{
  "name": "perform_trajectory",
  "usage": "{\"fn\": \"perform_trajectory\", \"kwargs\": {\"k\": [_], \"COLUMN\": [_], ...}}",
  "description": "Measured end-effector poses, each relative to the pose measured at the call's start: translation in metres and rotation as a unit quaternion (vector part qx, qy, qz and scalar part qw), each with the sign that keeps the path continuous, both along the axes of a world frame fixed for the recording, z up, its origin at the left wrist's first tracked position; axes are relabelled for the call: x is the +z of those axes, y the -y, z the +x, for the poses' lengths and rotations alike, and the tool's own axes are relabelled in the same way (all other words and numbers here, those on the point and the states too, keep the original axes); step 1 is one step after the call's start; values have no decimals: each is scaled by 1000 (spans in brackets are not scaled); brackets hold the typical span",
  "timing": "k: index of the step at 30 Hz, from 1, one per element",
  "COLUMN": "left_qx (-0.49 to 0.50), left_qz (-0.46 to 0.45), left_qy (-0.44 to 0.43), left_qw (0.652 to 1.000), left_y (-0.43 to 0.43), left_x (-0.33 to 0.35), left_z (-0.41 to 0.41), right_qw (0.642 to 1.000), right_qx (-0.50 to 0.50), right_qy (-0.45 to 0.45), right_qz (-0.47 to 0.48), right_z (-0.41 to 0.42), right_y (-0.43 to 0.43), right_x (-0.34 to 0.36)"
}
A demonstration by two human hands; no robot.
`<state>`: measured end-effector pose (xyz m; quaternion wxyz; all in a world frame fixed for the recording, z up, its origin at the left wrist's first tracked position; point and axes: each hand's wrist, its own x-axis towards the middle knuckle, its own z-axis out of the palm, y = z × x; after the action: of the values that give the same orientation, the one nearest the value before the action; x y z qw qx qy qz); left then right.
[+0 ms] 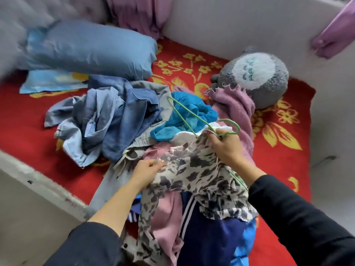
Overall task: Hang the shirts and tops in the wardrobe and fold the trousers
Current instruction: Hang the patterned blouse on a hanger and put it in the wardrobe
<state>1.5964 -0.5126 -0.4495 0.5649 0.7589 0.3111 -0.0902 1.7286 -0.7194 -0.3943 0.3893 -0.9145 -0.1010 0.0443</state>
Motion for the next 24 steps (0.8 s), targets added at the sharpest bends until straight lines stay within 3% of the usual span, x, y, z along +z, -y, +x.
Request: {"fn": "perform_trajectory", "kwargs": {"k": [3, 5, 7, 10, 13, 17, 20, 24], "left_qx": [35, 74, 100, 106, 42, -64, -169, -244], "left_qz": [119, 126, 82, -84, -230, -325, -362, -307], "left_qy": [56, 109, 167, 259, 317, 349, 343, 281], "left_qw": [991, 983, 977, 956, 919, 877, 850, 876], "left_y": [-20, -33, -48, -71, -88, -107, -118, -132], "left_x": [41, 77, 113, 164, 217, 280, 294, 275], "left_z": [21, 40, 64, 98, 120, 137, 142, 150], "right_qw": [992, 983, 973, 964, 943, 900, 887, 907], "right_qx": [-63, -95, -110, -127, -167, -218, -217, -256], "right_qy": [33, 57, 89, 121, 169, 205, 201, 144], "right_qz": [100, 144, 184, 200, 233, 318, 356, 303], "right_z": [-1, -1, 2, 9, 19, 19, 8, -5], "right_y": [-9, -17, -24, -35, -45, -58, -64, -63], "right_x": [46, 72, 93, 122, 157, 210, 222, 191]}}
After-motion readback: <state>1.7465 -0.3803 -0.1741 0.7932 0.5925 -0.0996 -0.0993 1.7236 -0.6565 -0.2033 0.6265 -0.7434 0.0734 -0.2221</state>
